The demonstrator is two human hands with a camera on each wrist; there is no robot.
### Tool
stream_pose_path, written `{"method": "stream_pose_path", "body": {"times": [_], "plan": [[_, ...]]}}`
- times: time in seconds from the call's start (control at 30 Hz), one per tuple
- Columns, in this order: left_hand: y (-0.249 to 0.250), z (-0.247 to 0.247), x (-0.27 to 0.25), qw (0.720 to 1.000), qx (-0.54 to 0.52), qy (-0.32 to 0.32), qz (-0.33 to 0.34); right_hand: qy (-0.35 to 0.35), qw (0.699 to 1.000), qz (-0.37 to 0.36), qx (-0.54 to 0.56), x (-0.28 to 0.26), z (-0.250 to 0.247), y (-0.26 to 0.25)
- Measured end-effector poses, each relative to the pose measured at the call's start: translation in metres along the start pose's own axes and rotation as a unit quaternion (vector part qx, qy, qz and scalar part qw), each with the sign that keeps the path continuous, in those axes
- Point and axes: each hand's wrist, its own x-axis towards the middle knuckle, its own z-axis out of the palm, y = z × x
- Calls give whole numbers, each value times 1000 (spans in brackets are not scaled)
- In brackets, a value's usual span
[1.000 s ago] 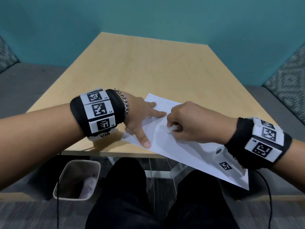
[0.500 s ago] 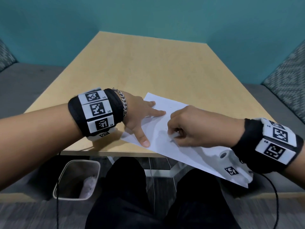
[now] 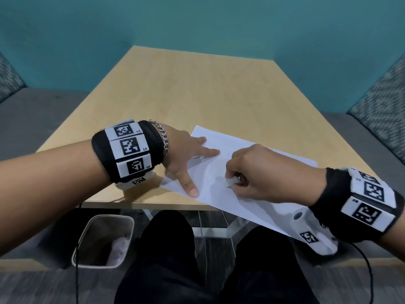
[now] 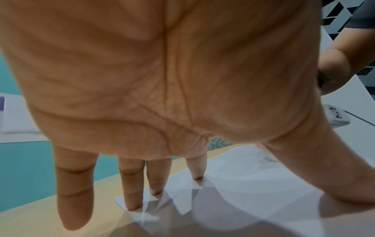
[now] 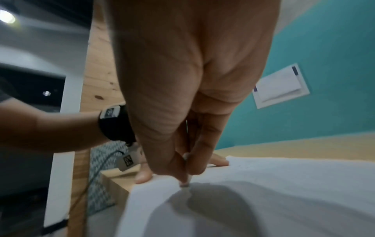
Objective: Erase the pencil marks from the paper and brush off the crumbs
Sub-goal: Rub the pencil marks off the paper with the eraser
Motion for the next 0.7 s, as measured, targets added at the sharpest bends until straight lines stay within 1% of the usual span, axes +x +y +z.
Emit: {"method": "stream_pose_path", "body": {"times": [0.07, 0.1, 0.2, 0.27, 0.4, 0.47, 0.53, 0.63, 0.7], "plan": [[-3, 0, 3, 1000, -19, 5, 10, -31, 999, -13, 28, -6, -5, -1], [-6, -1, 4, 999, -30, 6, 18, -30, 999, -9, 41, -7, -9, 5], [-13, -7, 5, 998, -36, 19, 42, 21, 998, 36, 46, -10, -15, 31], [-17, -11, 5, 997, -32, 43, 51, 26, 998, 58, 30, -16, -9, 44], [-25, -8, 8, 990, -53, 107, 69, -6, 995, 86, 40, -31, 0, 43], [-25, -1, 11, 989, -53, 116, 75, -13, 996, 83, 41, -32, -5, 39], [-26, 4, 13, 990, -46, 112, 72, -6, 997, 63, 47, -24, -10, 31], [-27, 5, 12, 991, -45, 104, 66, 17, 999, 25, 36, 1, -10, 20], [-28, 7, 12, 992, -52, 100, 63, 29, 998, 30, 42, 18, -6, 16]]}}
